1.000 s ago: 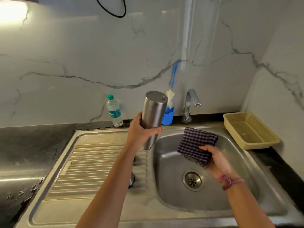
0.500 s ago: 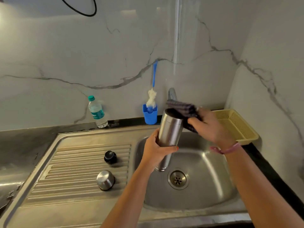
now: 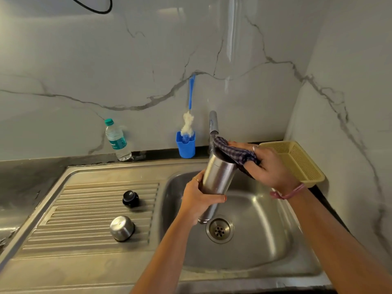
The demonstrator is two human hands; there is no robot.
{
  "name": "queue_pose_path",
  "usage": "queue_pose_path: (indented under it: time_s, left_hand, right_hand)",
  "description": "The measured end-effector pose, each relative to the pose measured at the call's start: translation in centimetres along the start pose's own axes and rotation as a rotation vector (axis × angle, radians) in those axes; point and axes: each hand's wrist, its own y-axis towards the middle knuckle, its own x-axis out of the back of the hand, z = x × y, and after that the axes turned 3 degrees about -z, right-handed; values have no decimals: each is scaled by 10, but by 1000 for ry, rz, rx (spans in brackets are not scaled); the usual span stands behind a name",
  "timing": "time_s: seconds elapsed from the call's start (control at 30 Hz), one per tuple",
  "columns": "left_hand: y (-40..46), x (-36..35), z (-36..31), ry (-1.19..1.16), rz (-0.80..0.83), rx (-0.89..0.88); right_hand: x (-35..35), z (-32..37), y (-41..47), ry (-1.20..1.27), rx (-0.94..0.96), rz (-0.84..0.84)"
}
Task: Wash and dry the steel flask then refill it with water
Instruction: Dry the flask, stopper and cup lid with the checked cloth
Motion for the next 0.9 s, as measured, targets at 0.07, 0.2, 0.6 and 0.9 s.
queue_pose_path:
  time_s: [0.07, 0.2, 0.6, 0.9]
  left_hand:
    - [0, -6, -3, 0, 12, -8]
    - [3, -10, -3, -47, -23, 11]
    - [5, -5, -3, -128, 25, 42]
    - [9, 27, -1, -166, 16, 40]
  right_hand:
    - [-1, 2, 10, -50, -4, 38]
    - [-7, 5, 8, -86, 91, 97]
    - [-17, -7, 15, -9, -4, 71]
    - [-24, -3, 2, 118, -47, 2]
